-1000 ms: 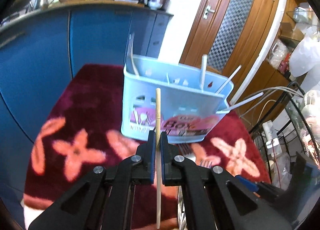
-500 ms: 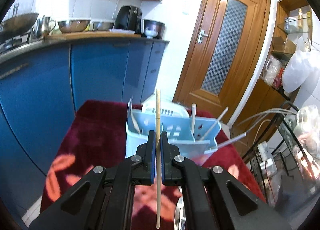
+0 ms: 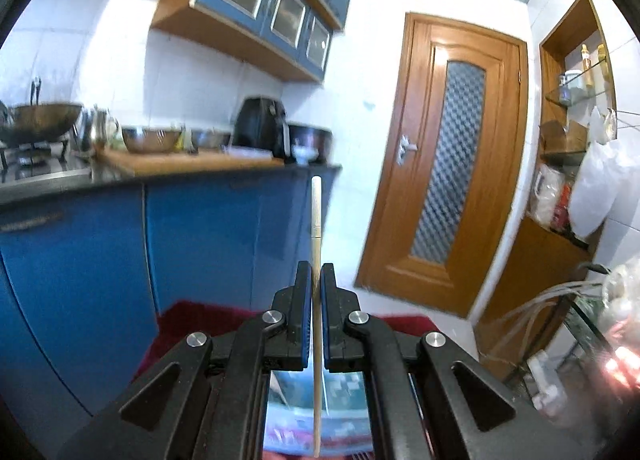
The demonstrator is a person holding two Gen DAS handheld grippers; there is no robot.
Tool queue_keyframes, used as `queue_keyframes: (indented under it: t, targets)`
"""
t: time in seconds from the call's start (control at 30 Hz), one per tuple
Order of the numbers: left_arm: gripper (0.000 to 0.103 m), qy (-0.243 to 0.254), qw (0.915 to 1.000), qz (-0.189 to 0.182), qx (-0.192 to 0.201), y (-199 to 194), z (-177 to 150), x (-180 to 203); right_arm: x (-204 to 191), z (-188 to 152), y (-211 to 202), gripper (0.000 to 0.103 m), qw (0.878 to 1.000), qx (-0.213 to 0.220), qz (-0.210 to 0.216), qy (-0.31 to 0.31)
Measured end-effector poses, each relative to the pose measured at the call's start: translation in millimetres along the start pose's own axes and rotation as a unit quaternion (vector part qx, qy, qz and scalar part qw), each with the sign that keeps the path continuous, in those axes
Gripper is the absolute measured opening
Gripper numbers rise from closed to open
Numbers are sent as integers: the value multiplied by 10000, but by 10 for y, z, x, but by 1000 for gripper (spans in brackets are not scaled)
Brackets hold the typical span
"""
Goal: Organize utensils
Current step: 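Lift the wooden chopstick with the left tool and carry it over the holder, then open the left tool dropping the chopstick into the holder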
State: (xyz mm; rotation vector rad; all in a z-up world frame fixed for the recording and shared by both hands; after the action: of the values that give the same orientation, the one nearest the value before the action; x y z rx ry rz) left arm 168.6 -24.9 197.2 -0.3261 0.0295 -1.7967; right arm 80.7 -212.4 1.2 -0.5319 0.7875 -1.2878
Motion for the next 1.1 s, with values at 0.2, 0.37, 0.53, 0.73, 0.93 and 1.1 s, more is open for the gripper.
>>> queue_keyframes:
  t: [0.2,0.37,0.53,0.73,0.93,1.1]
  targets:
    - [2,43,9991,188,373,239,73,-89,17,71,38,31,10000,83,15,49]
    - [2,63,9986,302,431,477,-69,-164,26,119,72,31,9998,164,36,45]
    - [2,-25,9993,295,213,671,-299,-252,22,140,92,31,9997,239,86,22]
    - [2,-81,9993,303,-223,839,-616,-339,-5,154,98,32,9993,323,165,-16]
    - [34,113,9988,276,-376,788,-731,-279,-7,151,86,32,9993,334,161,4]
    - [34,275,9982,280,-452,637,-703,-194,-6,150,27,32,9991,391,155,19]
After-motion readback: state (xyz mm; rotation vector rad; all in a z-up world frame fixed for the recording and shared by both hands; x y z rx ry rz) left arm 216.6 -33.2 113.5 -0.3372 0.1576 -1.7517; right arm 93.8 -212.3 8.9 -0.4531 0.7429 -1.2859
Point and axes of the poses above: each gripper's, at about its wrist camera, not at the fingertips, and y roughly the way its jaws point, x to its right, z to its top, the point moved 5 cm from there along y, roughly the way its jaws point, and after that the axes turned 7 degrees about -z, right-handed, at the moved point
